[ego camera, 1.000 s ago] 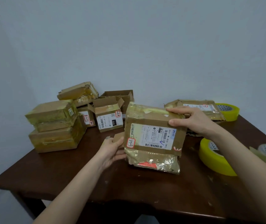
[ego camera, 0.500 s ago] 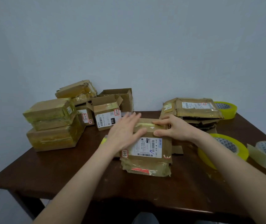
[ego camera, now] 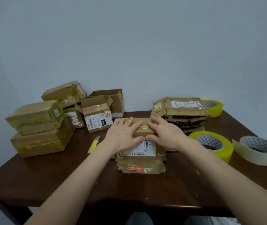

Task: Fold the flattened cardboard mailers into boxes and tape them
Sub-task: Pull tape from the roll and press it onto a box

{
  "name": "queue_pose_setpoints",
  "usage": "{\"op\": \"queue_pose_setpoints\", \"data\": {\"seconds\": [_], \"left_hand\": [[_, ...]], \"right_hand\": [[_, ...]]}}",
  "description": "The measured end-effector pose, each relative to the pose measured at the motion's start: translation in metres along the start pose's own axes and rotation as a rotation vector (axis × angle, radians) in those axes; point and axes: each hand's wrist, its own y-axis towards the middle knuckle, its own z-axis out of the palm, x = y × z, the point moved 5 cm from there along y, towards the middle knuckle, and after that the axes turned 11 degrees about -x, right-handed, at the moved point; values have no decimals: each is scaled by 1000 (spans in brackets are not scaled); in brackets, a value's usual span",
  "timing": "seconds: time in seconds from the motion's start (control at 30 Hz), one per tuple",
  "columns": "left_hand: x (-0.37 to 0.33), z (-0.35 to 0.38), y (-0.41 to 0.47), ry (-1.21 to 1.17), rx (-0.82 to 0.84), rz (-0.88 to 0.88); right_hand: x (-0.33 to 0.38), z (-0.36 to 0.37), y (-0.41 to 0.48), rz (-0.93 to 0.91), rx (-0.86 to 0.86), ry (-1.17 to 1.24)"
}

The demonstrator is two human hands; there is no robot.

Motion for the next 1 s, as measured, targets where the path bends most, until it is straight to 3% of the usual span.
{"op": "queue_pose_setpoints", "data": {"seconds": [0.17,0.37,0.5,0.6,0.67,0.77,0.83,1.0], "left_hand": [[-10,5,1,-39,-36,-22],[-10,2,-2,-44,-76,-23],[-9,1,-1,-36,-106,-19],[-9,2,-1,-19,-120,-18],[-9,1,-2,-17,-128,-11],[-7,-2,-7,-33,-138,-5],[-5,-3,-9,-42,-153,3],[-6,-5,-9,-56,-168,19]], "right_hand": [[0,4,-2,34,-40,44],[-19,0,-24,198,-109,387],[-69,-15,-54,418,-158,183],[-98,-16,-82,589,-2,-80],[-102,-12,-97,595,91,-181],[-102,-14,-100,544,18,-183],[-102,-27,-94,556,-67,-45],[-77,-96,-54,499,-423,616]]}}
